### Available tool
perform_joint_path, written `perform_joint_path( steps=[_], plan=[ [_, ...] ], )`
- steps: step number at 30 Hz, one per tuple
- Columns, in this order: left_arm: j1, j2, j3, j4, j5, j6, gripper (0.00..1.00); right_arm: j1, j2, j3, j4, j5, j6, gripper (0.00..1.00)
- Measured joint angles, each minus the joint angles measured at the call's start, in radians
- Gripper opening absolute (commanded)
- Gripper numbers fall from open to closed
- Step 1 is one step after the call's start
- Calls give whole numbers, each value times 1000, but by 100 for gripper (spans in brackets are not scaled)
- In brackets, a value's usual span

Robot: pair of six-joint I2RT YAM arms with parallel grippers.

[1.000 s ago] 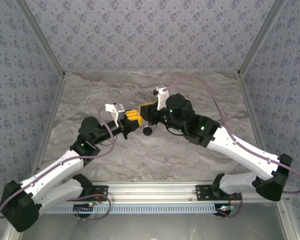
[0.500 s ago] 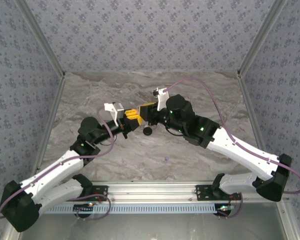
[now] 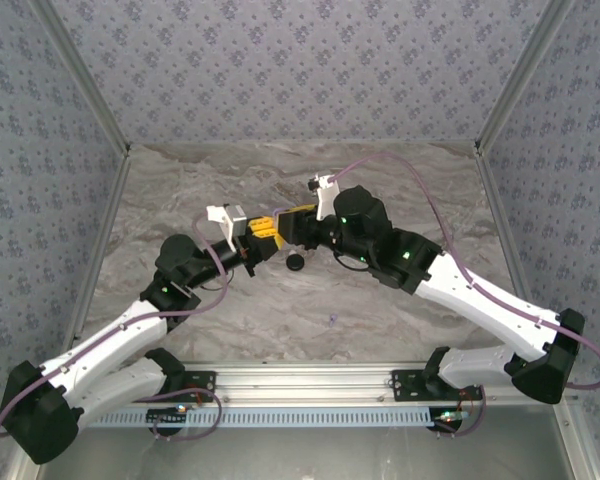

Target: Insert wireless bluetooth earbuds into charging case

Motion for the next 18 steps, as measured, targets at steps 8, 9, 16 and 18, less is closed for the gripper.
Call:
perform_joint_path(
  steps=[8,9,16,18],
  plan=[
    [-1,-2,-29,23,-2,23,0,-53,-99,31,-114,12,-4,61],
    [-1,-4,-32,23,-4,28,0,-64,-116,31,-140,18,0,60],
    [-1,-67,-57,-6,-31,86,0,-122,-171,-94,-325,89,76,52],
    [-1,-96,-58,-31,-42,110,0,-124,-146,-175,-389,100,116,52]
  ],
)
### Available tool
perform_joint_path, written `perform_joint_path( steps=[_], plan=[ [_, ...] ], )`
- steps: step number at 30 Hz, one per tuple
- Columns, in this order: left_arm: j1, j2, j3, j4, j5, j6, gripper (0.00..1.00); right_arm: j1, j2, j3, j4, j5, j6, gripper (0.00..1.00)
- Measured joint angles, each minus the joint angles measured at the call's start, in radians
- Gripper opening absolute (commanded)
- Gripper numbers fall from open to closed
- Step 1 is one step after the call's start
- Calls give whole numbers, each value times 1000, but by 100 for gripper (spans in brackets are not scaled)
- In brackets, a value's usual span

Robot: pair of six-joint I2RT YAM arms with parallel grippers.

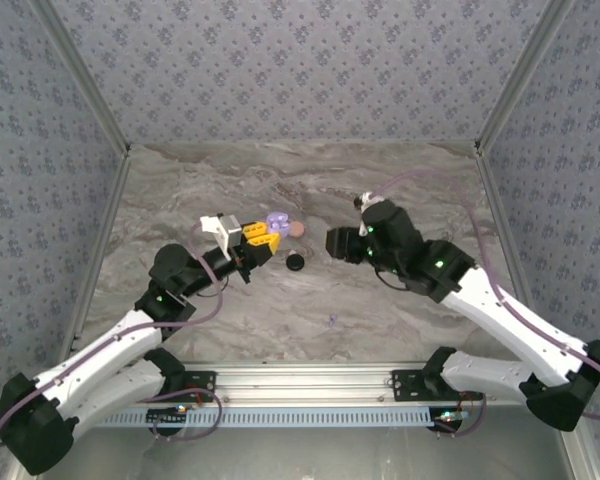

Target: Insert wireless bluetooth earbuds into charging case

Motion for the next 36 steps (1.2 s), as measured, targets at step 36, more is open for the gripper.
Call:
perform_joint_path(
  steps=[36],
  plan=[
    [0,-108,-13,-146,-30,90,0,132,525,-200,48,-161,205,35]
  ],
)
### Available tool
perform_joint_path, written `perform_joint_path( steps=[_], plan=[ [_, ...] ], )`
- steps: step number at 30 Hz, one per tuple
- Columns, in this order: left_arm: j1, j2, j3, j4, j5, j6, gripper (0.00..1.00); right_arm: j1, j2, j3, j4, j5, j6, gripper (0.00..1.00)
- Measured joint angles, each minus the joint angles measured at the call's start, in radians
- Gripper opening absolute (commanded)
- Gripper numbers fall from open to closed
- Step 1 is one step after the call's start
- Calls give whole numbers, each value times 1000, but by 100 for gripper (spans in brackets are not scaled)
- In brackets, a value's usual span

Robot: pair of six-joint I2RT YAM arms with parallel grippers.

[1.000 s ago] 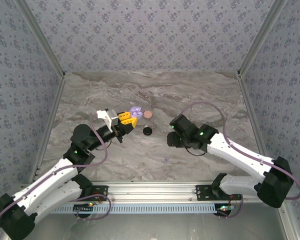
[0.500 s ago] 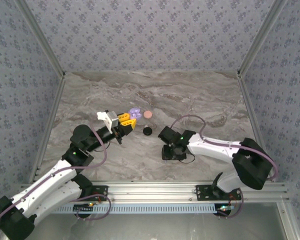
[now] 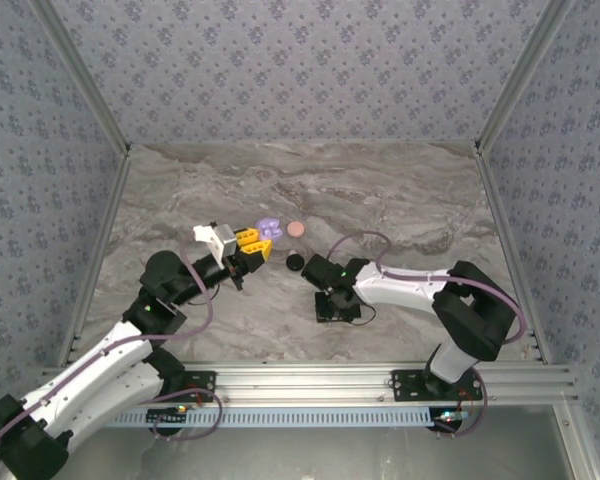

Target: Insert wireless bluetooth earbuds into charging case

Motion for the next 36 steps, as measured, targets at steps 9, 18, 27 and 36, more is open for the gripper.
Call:
perform_joint_path(
  steps=[9,18,27,36],
  plan=[
    [0,-10,-4,-5,-4,0,0,4,24,21,-27,14,-1,29],
    [0,-9,-4,-6,-7,0,0,12,17,32,-40,55,-32,23],
    [0,34,-4,4,-6,-5,0,-5,-272,140,-64,155,-140,24],
    [0,131,-3,57,19,-39,0,-18,-507,294,39,191,-263,23]
  ],
)
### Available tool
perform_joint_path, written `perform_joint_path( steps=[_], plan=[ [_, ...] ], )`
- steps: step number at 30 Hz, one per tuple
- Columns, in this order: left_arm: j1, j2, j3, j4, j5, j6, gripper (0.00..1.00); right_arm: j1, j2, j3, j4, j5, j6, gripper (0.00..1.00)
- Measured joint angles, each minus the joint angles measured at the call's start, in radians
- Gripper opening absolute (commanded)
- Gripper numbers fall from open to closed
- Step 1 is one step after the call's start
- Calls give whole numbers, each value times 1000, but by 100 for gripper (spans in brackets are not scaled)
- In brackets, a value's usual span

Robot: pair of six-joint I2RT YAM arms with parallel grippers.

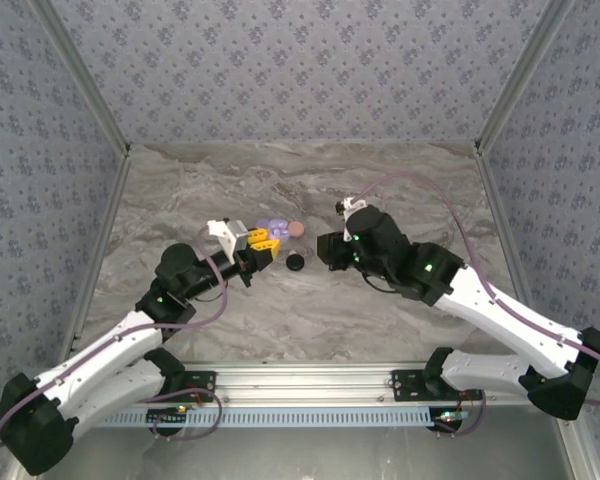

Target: Insert wireless bluetooth earbuds into charging case

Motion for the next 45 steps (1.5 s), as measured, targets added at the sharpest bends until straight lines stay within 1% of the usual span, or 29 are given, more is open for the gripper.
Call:
perform_joint_path(
  steps=[8,18,41,45],
  plan=[
    [0,34,1,25,23,-23,0,22,47,84,117,0,-77,23],
    [0,34,8,42,28,-23,0,33,155,112,167,0,-109,23],
    [0,34,12,45,35,-31,0,42,170,112,179,-32,-108,23],
    [0,34,12,48,35,-31,0,42,170,112,178,-38,-107,25]
  ],
)
